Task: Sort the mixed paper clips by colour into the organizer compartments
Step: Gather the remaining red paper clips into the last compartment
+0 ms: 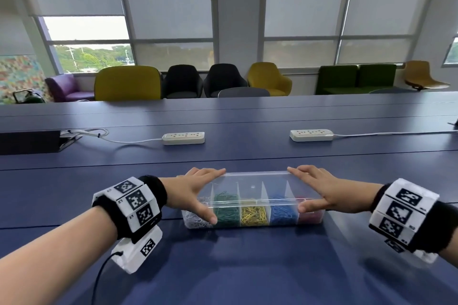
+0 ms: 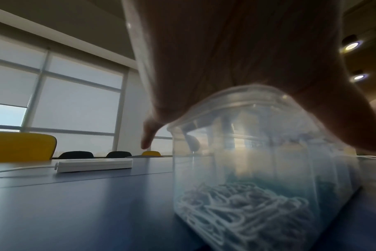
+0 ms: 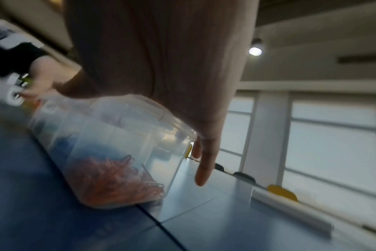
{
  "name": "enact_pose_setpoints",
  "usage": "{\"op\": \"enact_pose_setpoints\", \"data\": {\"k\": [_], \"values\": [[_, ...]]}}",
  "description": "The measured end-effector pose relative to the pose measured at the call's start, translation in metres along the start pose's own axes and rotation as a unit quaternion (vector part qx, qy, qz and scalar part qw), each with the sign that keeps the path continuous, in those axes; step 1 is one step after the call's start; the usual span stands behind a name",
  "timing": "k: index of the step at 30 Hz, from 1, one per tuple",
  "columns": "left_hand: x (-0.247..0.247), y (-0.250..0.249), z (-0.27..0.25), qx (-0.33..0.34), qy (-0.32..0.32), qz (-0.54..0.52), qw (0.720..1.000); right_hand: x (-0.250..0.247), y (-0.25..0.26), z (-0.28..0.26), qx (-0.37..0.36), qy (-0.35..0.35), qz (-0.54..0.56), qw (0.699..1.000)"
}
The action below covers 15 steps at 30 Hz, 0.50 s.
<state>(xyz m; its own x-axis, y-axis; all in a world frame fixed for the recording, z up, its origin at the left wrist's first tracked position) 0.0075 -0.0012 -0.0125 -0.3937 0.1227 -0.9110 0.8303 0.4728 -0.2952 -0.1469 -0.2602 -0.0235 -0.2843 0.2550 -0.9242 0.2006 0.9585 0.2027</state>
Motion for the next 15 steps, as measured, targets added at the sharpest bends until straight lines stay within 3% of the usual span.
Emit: {"op": "enact_pose_setpoints", "data": {"k": [7,13,15], "values": [[0.004,-0.004,-0.002,-0.004,-0.034,0.018,0.999,0.003,0.012,0.009,0.046,-0.077,-0.220,0.971],[0.004,-0.001,0.004,-0.042,-0.051,0.069,0.995,-0.008,0.019,0.001,0.087,-0.046,-0.135,0.986],[0.003,-0.005,0.005,-0.062,-0.060,0.060,0.994,-0.014,0.027,0.004,0.080,-0.080,-0.039,0.993]]}}
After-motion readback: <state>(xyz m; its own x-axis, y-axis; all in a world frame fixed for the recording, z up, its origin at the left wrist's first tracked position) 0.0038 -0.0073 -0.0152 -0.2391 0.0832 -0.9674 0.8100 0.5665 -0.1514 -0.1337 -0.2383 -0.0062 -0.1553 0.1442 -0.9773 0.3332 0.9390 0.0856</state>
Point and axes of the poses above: each hand's wrist, its own z-axis towards the middle knuckle, its own x-axis out of the palm, y = z × x, the point moved 3 cm from there along z, towards the middle knuckle, and after that the axes turned 4 degrees about x, right-handed, at the moved point
